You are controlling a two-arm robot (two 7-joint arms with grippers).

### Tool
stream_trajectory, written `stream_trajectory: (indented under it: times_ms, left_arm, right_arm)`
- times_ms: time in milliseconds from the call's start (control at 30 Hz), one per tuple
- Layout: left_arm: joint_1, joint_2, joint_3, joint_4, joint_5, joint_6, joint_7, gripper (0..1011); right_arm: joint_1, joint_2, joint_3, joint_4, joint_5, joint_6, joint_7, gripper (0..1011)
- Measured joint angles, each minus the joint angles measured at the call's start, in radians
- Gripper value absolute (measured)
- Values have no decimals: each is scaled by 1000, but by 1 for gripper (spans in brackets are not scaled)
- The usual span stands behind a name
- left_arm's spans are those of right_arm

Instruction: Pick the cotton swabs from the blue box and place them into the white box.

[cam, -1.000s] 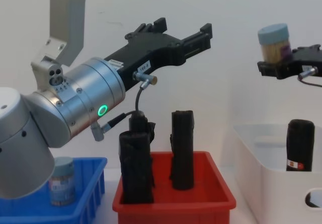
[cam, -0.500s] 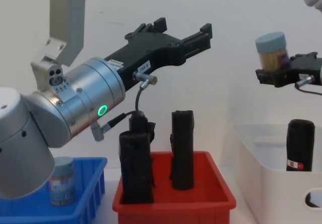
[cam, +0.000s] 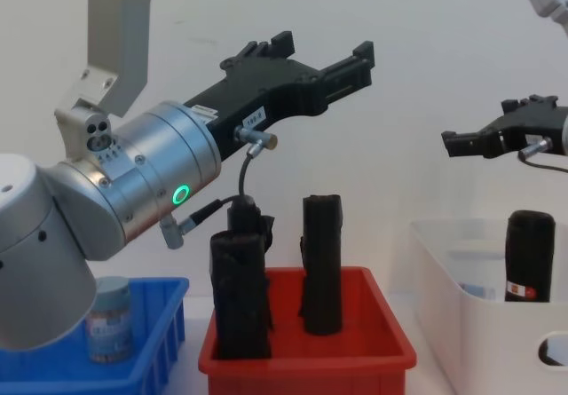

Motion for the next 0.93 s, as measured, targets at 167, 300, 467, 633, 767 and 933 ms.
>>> stream_trajectory:
  times_ms: [167, 300, 467, 633, 767, 933]
  left_arm:
    - [0, 0, 0, 0, 0, 0, 0, 1000]
    - [0, 0, 0, 0, 0, 0, 0, 1000]
    - [0, 0, 0, 0, 0, 0, 0, 1000]
    - [0, 0, 0, 0, 0, 0, 0, 1000]
    - [0, 0, 0, 0, 0, 0, 0, 1000]
    - [0, 0, 0, 0, 0, 0, 0, 1000]
  right_arm:
    - [0, 0, -1, 2, -1, -1, -1, 1001]
    - [1, -1, -1, 4, -2, -2, -1, 1001]
    - [1, -1, -1, 5, -2, -2, -1, 1002]
    - [2, -1, -1, 5, -3, -3, -1, 1002]
    - [2, -1, -1, 6, -3, -3, -1, 1002]
    - [2, -2, -1, 6, -3, -3, -1, 1002]
